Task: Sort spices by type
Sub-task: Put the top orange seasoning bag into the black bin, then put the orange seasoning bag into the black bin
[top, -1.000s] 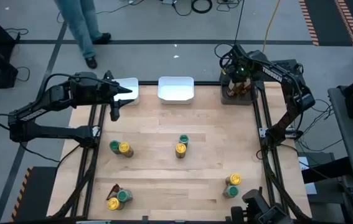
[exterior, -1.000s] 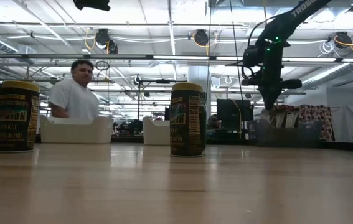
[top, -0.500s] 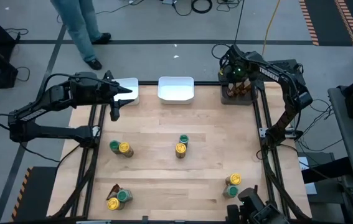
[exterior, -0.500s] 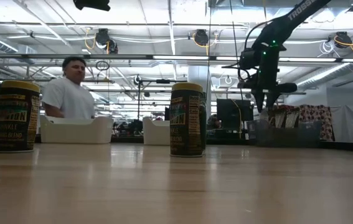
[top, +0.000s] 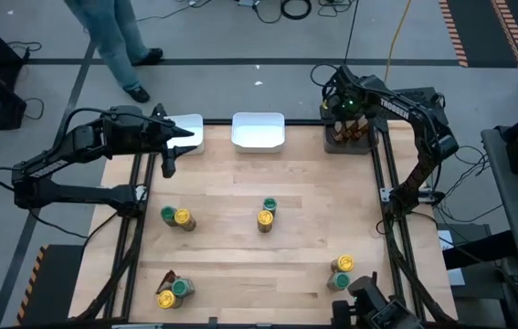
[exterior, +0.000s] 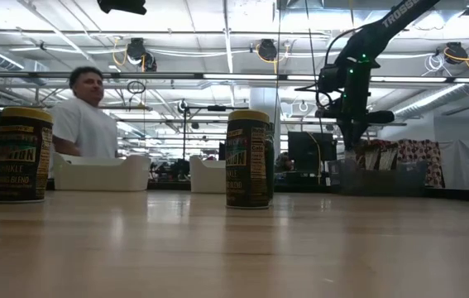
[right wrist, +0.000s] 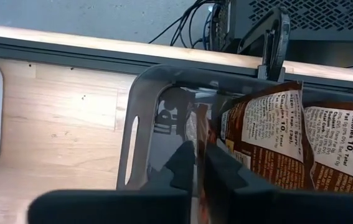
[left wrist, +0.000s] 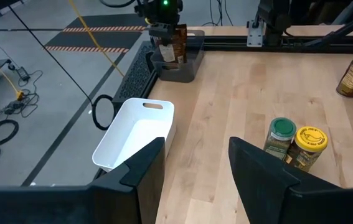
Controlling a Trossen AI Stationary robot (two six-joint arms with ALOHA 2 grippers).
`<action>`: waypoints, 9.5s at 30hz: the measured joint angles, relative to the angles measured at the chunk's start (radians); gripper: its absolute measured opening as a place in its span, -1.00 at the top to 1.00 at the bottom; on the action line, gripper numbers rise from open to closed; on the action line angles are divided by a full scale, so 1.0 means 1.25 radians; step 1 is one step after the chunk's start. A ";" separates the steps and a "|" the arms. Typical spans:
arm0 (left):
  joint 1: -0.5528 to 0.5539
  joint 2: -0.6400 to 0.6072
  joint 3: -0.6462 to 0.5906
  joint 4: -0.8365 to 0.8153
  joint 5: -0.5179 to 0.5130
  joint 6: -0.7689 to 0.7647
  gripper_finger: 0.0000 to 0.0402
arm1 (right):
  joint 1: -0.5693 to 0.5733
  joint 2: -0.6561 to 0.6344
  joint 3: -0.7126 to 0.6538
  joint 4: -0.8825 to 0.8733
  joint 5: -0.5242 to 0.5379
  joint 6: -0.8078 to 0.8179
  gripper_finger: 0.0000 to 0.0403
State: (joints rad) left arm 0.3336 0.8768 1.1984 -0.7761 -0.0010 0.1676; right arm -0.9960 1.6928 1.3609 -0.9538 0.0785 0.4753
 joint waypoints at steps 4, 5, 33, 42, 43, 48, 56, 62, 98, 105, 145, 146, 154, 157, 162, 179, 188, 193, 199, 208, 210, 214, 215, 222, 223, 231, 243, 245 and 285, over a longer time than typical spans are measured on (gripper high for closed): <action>0.000 0.000 0.000 0.000 0.000 0.002 0.09 | 0.002 0.000 0.000 0.000 0.003 0.004 0.99; 0.000 0.000 0.000 0.000 0.000 0.002 0.09 | 0.002 0.000 0.000 0.000 0.010 0.004 0.99; 0.000 0.000 0.000 -0.016 0.000 -0.003 0.09 | -0.016 0.000 0.000 0.048 0.128 -0.010 1.00; 0.000 0.000 0.000 -0.022 0.000 -0.001 0.09 | -0.020 -0.018 0.007 0.056 0.133 -0.022 1.00; 0.000 0.000 0.000 -0.022 0.000 0.000 0.09 | -0.020 -0.021 0.013 0.057 0.133 -0.025 1.00; 0.000 0.000 0.000 -0.022 0.000 0.002 0.09 | -0.020 -0.041 0.062 0.054 0.133 -0.040 1.00; 0.000 0.000 0.000 -0.035 0.008 -0.017 0.09 | 0.041 -0.067 0.190 0.019 -0.011 -0.125 1.00; -0.020 0.000 0.000 -0.153 0.138 -0.139 0.09 | 0.224 -0.068 0.275 -0.020 -0.128 -0.186 1.00; -0.735 0.375 -0.022 -0.276 0.231 -0.959 0.09 | 0.683 -0.067 0.307 0.015 -0.042 -0.223 1.00; -0.780 0.437 -0.022 -0.254 0.272 -1.039 0.09 | 0.683 -0.067 0.307 0.014 -0.049 -0.244 1.00; -0.876 0.559 -0.022 -0.268 0.200 -1.131 0.93 | 0.694 -0.067 0.307 -0.017 -0.089 -0.259 1.00; -0.876 0.559 -0.022 -0.275 0.200 -1.128 0.95 | 0.694 -0.067 0.307 -0.017 -0.089 -0.259 1.00; -0.872 0.531 -0.011 -0.328 0.200 -1.068 0.98 | 0.694 -0.067 0.307 -0.016 -0.088 -0.265 1.00; -0.857 0.481 -0.008 -0.349 0.192 -1.067 0.99 | 0.693 -0.067 0.307 -0.012 -0.088 -0.266 1.00; -0.796 0.370 -0.007 -0.383 0.177 -1.071 0.99 | 0.687 -0.067 0.307 -0.012 -0.088 -0.273 1.00; -0.348 0.321 0.194 -0.374 0.153 -0.526 1.00 | 0.622 -0.074 0.307 -0.130 -0.088 -0.227 1.00; -0.121 0.487 0.339 -0.380 0.125 -0.046 1.00 | 0.610 -0.141 0.306 -0.198 -0.089 -0.161 1.00; -0.045 0.610 0.354 -0.377 0.083 0.154 1.00 | 0.599 -0.175 0.306 -0.232 -0.128 -0.127 1.00; -0.033 0.721 0.358 -0.335 0.024 0.285 1.00 | 0.587 -0.186 0.306 -0.234 -0.130 -0.105 1.00; -0.048 0.840 0.358 -0.339 -0.060 0.351 1.00 | 0.567 -0.185 0.306 -0.232 -0.130 -0.096 1.00; -0.055 0.855 0.358 -0.334 -0.066 0.353 1.00 | 0.562 -0.185 0.306 -0.229 -0.130 -0.097 1.00; -0.071 0.869 0.358 -0.334 -0.076 0.353 1.00 | 0.550 -0.185 0.306 -0.228 -0.129 -0.105 1.00; -0.075 0.869 0.358 -0.332 -0.082 0.353 1.00 | 0.549 -0.185 0.306 -0.228 -0.129 -0.108 1.00; -0.093 0.860 0.359 -0.302 -0.091 0.353 0.68 | 0.534 -0.185 0.306 -0.228 -0.129 -0.120 1.00; -0.094 0.860 0.359 -0.303 -0.091 0.353 0.61 | 0.534 -0.185 0.306 -0.228 -0.129 -0.124 1.00; -0.095 0.857 0.358 -0.310 -0.091 0.337 0.13 | 0.534 -0.185 0.306 -0.228 -0.129 -0.138 1.00; -0.088 0.710 0.358 -0.331 -0.025 0.233 0.01 | 0.534 -0.185 0.291 -0.179 -0.131 -0.139 1.00; -0.077 0.658 0.356 -0.333 -0.009 0.205 0.01 | 0.534 -0.184 0.274 -0.156 -0.141 -0.139 1.00; 0.068 -0.147 -0.223 0.020 0.048 -0.172 0.01 | 0.631 0.286 0.303 0.402 -0.143 -0.132 -0.07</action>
State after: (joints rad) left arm 0.4187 0.6928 0.9201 -0.7514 0.0586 -0.0471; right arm -0.2070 2.0501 1.7399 -0.4507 -0.1000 0.3106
